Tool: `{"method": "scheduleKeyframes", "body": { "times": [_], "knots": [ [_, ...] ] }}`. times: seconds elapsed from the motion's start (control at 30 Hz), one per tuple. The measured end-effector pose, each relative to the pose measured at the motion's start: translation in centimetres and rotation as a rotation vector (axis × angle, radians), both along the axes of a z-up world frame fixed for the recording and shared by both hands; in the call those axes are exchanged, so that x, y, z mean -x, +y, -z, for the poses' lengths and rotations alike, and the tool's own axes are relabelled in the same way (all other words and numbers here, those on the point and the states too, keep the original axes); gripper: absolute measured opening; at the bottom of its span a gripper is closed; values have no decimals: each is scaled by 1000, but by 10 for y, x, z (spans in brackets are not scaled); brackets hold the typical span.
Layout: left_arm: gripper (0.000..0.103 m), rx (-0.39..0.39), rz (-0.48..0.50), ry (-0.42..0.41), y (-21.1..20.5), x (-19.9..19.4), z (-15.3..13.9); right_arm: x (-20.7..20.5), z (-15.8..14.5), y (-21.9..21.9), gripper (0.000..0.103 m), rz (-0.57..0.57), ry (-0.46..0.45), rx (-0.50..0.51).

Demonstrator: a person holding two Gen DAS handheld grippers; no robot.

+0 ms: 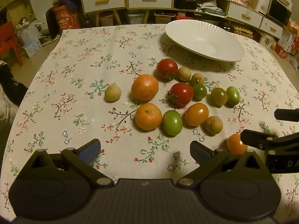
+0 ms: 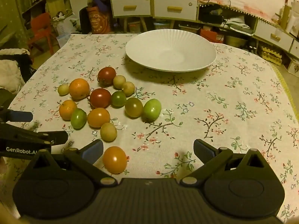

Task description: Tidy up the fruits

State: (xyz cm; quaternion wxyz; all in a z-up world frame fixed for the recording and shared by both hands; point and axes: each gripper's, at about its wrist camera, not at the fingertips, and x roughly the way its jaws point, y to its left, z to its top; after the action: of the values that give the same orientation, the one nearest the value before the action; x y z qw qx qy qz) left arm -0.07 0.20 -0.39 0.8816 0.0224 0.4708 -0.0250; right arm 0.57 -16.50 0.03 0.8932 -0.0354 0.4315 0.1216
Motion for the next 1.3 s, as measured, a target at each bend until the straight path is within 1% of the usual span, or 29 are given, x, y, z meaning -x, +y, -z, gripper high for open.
{"method": "scheduleKeyframes", "body": {
  "times": [0.53,1.3],
  "knots": [
    [103,5,4,14,-2,-1,1,2,0,7,103,-24,4,7],
    [103,24,19,-10,-3,3,-7,1,-7,5,103,-7,-21,2]
  ]
}}
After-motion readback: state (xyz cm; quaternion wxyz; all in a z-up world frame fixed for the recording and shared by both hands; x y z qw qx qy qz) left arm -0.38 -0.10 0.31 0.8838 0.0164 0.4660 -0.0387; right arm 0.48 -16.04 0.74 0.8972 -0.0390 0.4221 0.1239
